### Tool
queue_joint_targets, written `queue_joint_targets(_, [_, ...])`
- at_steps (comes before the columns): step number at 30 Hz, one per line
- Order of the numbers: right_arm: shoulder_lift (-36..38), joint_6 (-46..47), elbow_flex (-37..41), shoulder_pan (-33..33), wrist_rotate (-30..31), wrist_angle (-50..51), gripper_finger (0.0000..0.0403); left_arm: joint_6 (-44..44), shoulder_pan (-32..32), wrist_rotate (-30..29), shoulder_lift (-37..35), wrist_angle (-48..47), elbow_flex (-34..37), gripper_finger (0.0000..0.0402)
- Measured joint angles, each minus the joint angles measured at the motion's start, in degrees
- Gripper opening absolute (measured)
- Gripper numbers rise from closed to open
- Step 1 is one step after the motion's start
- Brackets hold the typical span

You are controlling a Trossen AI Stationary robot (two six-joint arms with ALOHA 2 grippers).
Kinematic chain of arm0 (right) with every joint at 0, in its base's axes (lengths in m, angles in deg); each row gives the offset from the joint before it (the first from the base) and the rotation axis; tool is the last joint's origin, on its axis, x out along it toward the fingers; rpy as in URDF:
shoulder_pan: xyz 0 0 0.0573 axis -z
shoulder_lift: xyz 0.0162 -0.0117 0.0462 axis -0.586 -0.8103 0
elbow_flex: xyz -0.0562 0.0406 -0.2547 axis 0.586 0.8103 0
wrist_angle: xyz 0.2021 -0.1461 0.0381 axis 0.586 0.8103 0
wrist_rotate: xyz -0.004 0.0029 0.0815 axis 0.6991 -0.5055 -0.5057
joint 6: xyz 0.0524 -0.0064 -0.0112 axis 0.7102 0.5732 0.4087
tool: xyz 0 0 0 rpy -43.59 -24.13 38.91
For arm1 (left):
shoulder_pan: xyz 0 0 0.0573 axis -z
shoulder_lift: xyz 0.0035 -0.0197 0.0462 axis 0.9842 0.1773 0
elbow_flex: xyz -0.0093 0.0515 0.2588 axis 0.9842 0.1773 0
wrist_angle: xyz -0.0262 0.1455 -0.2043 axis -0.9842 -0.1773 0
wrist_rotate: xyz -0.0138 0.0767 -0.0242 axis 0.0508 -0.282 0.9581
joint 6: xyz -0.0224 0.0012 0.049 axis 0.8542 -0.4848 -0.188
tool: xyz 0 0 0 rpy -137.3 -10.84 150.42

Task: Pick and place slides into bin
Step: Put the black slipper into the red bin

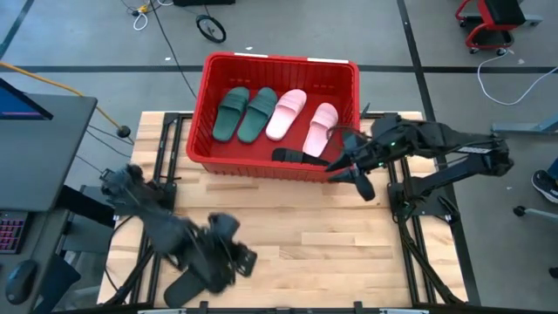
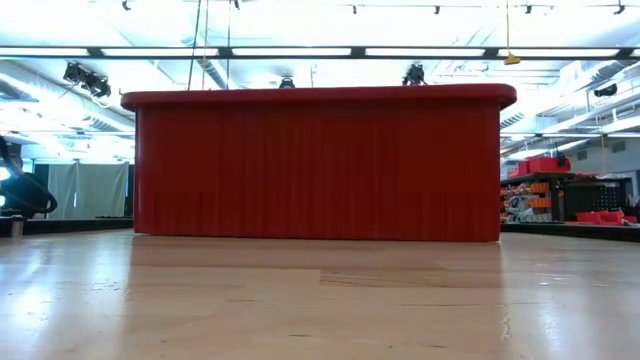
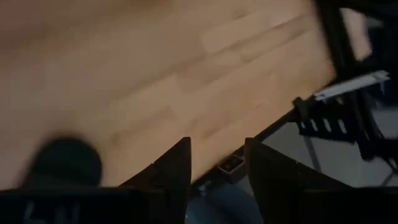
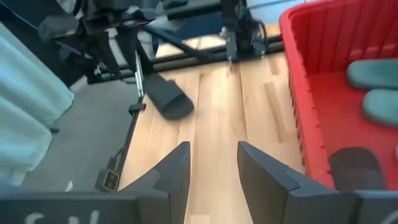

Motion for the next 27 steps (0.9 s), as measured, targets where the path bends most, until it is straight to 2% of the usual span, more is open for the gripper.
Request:
queue_joint_targets(4, [-2.3, -0.02, 0.0, -1.06, -0.01, 2.59, 0.0138, 14.33, 4.58, 3.92, 6.09, -0.92, 0.02, 0.0146])
queue_joint_targets(8, [-4.12, 0.07, 0.0, -1.9, 0.04, 6.29, 0.0138, 25.5, 8.53, 16.22, 10.82, -7.16, 0.06, 0.014])
queue_joint_targets(11, [-5.27, 0.08, 0.0, -2.88, 0.12, 8.55, 0.0138, 29.54, 10.8, 24.28, 13.14, -10.97, 0.09, 0.014])
queue_joint_targets(27, [-9.66, 0.02, 0.02, -14.0, 0.04, 9.51, 0.0138, 30.94, 16.49, 23.7, 20.45, -13.28, 0.23, 0.0151])
